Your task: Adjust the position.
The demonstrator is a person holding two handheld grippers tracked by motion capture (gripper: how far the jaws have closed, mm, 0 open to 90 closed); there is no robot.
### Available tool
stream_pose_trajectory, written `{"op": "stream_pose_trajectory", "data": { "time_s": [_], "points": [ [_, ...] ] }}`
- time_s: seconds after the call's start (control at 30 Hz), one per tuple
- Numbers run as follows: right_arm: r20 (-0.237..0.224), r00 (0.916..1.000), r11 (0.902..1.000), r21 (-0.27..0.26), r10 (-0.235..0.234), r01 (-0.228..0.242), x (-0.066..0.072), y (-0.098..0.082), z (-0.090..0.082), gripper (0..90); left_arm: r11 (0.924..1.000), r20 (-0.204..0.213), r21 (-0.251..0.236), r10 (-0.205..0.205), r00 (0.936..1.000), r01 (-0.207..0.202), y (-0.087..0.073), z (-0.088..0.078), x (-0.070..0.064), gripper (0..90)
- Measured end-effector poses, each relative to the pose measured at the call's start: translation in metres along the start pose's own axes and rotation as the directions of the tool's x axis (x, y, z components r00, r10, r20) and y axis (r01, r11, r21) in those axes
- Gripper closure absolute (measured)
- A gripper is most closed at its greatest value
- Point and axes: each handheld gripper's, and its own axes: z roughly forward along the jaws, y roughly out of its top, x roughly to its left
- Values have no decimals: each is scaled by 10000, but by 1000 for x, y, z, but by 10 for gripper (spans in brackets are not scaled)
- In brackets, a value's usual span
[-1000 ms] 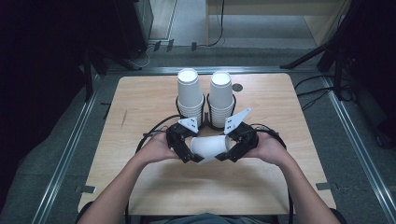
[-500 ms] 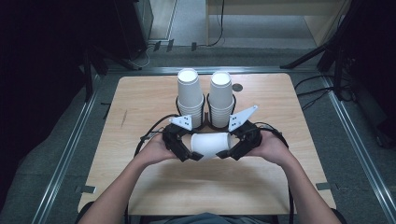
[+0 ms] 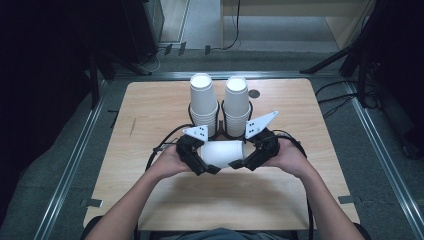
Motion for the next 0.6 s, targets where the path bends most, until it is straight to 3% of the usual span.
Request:
{"op": "stream_pose_trajectory", "data": {
  "time_s": [0.17, 0.27, 0.4, 0.57, 0.6],
  "points": [
    [-23, 10000, 9999, -106, -43, 43, 0, 0, -2, 242, 9999, -26, -66, 136, 9999, -136, 1, -4, -1, 97],
    [-90, 10000, 10000, -31, 28, -28, 0, 0, -2, 240, 9996, 63, 251, 136, 9999, -137, 4, -5, -1, 110],
    [-146, 9995, 9996, 102, 262, -261, 0, 1, -1, 210, 9981, 438, 515, -357, 9984, 334, 4, -7, 4, 112],
    [58, 9994, 9984, 447, 334, -336, -1, -1, 1, 174, 9955, 250, 819, -508, 9984, 486, 3, -12, 6, 111],
    [192, 9994, 9969, 725, 299, -312, -2, -3, 2, 170, 9931, 204, 1049, -551, 9983, 526, 3, -15, 7, 111]
  ]
}}
